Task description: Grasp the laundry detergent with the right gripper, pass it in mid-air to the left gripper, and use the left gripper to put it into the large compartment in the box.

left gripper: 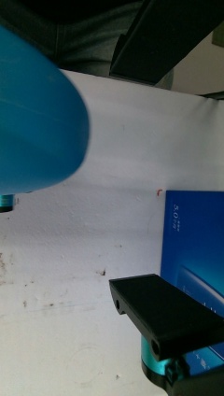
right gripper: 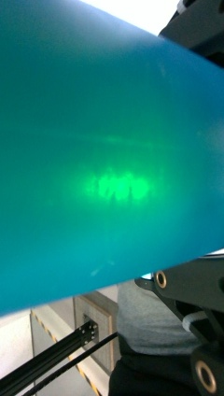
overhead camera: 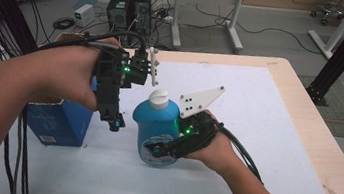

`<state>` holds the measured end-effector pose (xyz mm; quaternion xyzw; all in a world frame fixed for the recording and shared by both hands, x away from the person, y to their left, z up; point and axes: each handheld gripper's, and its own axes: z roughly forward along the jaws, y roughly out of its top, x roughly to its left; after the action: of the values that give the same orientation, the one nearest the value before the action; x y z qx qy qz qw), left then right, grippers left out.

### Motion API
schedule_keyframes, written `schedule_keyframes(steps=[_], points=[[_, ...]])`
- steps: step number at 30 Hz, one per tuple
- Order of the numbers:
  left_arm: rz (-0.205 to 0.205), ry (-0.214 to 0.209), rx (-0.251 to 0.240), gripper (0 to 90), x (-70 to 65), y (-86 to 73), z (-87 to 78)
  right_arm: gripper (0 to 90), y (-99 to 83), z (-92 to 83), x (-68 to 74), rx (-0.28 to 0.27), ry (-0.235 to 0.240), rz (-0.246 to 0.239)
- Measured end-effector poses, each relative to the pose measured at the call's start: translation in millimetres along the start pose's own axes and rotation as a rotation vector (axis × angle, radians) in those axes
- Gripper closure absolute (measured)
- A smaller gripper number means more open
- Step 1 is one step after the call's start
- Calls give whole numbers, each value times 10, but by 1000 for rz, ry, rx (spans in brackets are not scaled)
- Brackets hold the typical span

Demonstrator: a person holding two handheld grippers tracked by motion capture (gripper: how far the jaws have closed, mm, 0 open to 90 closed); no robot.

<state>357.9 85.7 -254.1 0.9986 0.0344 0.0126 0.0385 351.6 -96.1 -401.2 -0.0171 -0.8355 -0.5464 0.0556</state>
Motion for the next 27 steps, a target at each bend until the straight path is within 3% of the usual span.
schedule_keyframes(steps=[13,27], points=[[11,-12,11,18,-50,52,56,452,109,350,20,-25,42,-26],[11,-18,20,17,-79,53,123,452,192,513,3,-45,61,-31]])
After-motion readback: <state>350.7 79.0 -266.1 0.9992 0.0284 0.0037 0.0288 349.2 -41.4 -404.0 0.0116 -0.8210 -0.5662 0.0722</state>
